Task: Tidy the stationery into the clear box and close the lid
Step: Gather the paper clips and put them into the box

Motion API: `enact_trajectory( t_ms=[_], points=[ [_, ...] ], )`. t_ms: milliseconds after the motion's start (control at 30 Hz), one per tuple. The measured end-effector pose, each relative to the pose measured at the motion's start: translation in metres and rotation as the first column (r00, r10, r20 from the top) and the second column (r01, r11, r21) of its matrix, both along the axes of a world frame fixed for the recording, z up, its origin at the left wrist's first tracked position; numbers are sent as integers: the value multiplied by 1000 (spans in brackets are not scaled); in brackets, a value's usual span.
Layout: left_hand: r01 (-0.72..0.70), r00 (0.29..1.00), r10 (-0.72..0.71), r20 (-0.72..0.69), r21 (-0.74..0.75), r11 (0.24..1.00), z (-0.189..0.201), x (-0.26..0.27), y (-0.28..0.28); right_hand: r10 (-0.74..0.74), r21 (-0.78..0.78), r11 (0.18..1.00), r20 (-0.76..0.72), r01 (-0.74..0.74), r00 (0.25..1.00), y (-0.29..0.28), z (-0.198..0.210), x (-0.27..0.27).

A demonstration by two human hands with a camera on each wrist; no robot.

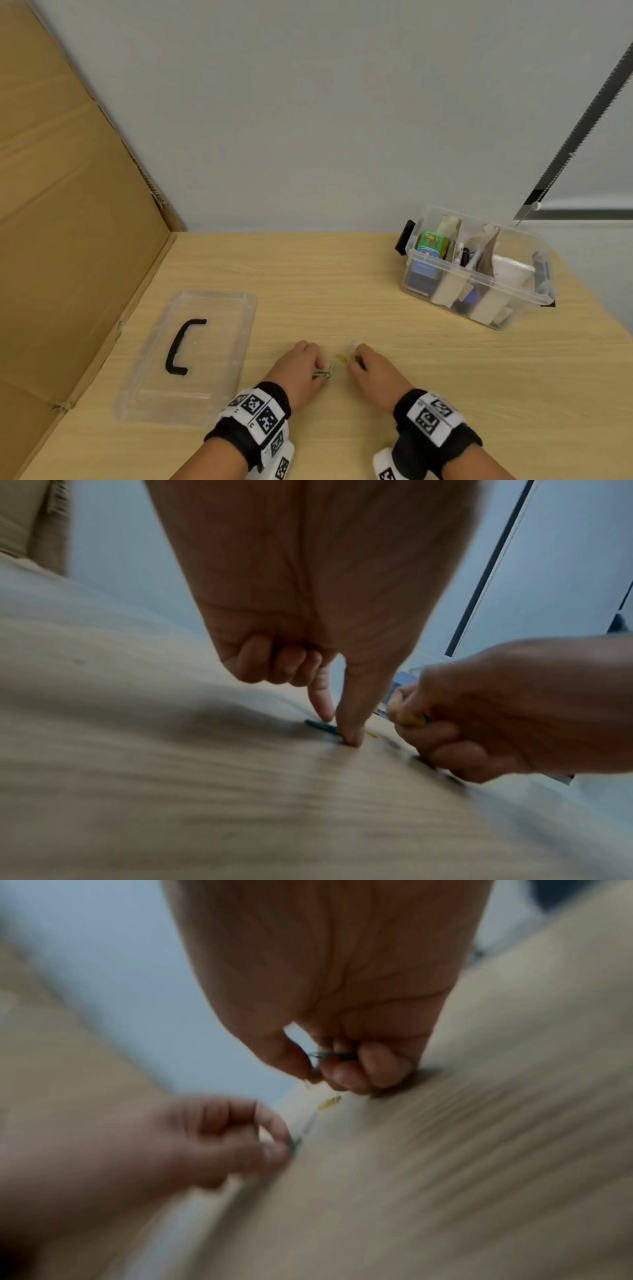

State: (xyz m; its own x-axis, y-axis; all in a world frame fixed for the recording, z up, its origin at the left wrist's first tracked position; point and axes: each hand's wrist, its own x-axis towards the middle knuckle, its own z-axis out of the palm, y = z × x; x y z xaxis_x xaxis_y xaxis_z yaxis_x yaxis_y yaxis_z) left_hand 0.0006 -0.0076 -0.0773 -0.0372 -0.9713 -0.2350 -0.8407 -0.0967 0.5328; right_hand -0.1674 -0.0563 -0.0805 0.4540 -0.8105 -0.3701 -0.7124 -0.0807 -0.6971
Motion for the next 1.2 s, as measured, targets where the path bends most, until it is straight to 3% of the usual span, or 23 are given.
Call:
enact_trajectory(
  t_ms=[33,100,167,233,267,333,400,433,500,567,700,767,867,933,967,1000,1033,1100,1133,1167,1200],
  points=[
    [0,1000,0,23,-17,1000,1,-1,-1,-122,158,983,168,96,978,-2,2,-6],
    [19,998,-16,63,-39,999,0,-2,-4,-393,508,850,437,139,809,-4,7,-14],
    [38,995,-35,90,-29,999,-1,-3,-4,-545,677,731,509,80,666,-3,12,-19],
    [52,995,-52,87,-8,999,-1,-3,-4,-574,692,717,510,91,641,-4,14,-18],
    [56,995,-56,83,3,998,-1,-4,-4,-573,678,725,493,123,654,-5,14,-16],
    [64,995,-65,82,13,998,-2,-4,-4,-477,537,816,419,214,773,-10,12,-11],
    [72,994,-73,86,8,997,-3,-4,-3,-251,224,954,227,200,941,-14,8,-5],
    [77,993,-77,85,5,997,-3,-4,-2,-132,66,990,103,125,986,-15,6,-2],
    [81,994,-80,79,-1,997,-2,-4,0,35,-121,991,-127,-51,991,-13,4,5],
    [49,998,-48,30,-19,999,2,0,3,98,-186,970,-281,-155,955,-10,7,12],
    [-116,952,106,-287,-19,993,4,15,3,121,-256,935,-420,-245,899,-11,11,21],
    [-259,828,280,-485,112,960,4,19,0,138,-243,931,-461,-274,877,-10,8,25],
    [-414,424,509,-749,340,844,9,15,-4,136,-228,929,-517,-290,845,-7,6,26],
    [-386,145,562,-815,476,790,15,12,-6,141,-242,916,-554,-321,821,-6,6,25],
    [-362,80,577,-812,516,776,15,10,-7,141,-245,914,-557,-324,819,-5,8,23],
    [-353,89,591,-801,530,771,14,8,-9,139,-238,922,-534,-306,834,-5,8,20],
    [-362,197,595,-779,506,783,12,6,-10,131,-215,942,-468,-256,874,-6,7,17],
    [-361,625,492,-606,335,870,7,3,-11,61,-112,990,-213,-86,975,-9,4,7],
    [-314,797,382,-468,220,924,3,0,-11,-24,-12,1000,-46,23,999,-11,4,1],
    [-261,887,296,-354,144,955,0,-3,-10,-150,140,982,140,131,979,-13,5,-5],
    [-224,934,244,-262,105,969,-1,-6,-9,-299,326,925,305,195,904,-13,7,-9]
  ],
)
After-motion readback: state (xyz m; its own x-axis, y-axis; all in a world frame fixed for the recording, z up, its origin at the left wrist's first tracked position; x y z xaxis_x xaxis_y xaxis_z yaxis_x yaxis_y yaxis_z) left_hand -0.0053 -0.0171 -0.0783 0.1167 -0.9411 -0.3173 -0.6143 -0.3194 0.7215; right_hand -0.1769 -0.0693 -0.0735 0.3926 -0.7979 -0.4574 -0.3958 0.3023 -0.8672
